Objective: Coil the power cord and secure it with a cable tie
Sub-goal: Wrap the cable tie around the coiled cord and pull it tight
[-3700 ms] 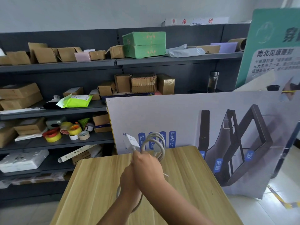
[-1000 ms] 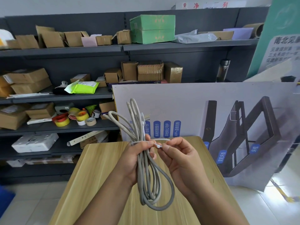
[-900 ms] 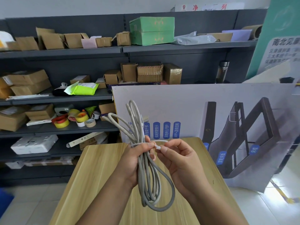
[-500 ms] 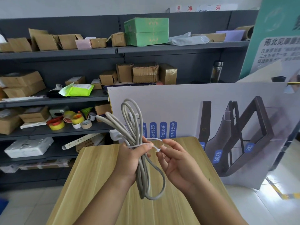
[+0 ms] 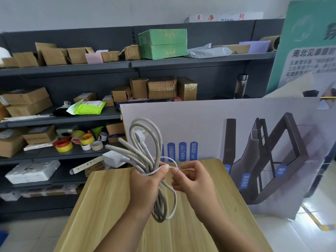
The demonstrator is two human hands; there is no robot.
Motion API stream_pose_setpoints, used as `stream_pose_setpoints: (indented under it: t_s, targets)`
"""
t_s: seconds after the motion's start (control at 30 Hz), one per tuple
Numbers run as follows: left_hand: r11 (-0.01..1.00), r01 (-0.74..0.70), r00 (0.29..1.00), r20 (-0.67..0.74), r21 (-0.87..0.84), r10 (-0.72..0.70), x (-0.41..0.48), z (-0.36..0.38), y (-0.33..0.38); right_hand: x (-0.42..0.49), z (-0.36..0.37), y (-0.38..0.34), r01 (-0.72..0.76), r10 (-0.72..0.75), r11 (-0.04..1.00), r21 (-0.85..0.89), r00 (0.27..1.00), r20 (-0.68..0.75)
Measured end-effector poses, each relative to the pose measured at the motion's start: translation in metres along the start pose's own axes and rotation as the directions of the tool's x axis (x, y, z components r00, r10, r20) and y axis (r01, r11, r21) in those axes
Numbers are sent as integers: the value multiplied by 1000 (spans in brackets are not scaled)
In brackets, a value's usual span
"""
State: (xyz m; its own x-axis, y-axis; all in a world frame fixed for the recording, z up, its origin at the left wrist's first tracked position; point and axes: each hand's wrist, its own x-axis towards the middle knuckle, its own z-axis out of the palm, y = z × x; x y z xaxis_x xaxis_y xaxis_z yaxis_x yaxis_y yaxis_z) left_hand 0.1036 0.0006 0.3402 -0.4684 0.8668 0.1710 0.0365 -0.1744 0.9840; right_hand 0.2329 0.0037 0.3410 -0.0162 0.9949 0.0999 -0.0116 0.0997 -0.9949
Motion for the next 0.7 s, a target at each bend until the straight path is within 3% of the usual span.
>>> stream_pose_setpoints:
  t_s: [0.13, 0.3, 0.43, 0.7]
  targets:
    - [996, -71, 997, -23, 51, 72, -2, 0, -3, 6, 1, 3, 40, -27, 963, -266, 998, 52]
    - [995, -40, 997, -68, 90, 46, 2, -1, -3, 9, 4, 6, 257, -241, 811, -526, 965, 100]
    - [997, 6, 998, -68, 78, -1, 9, -5, -2, 10, 0, 2, 354, -285, 740, -572, 935, 210]
    - [1000, 24, 999, -32, 19, -23, 19, -14, 2, 1, -19, -7, 366, -271, 737, -569, 930, 247]
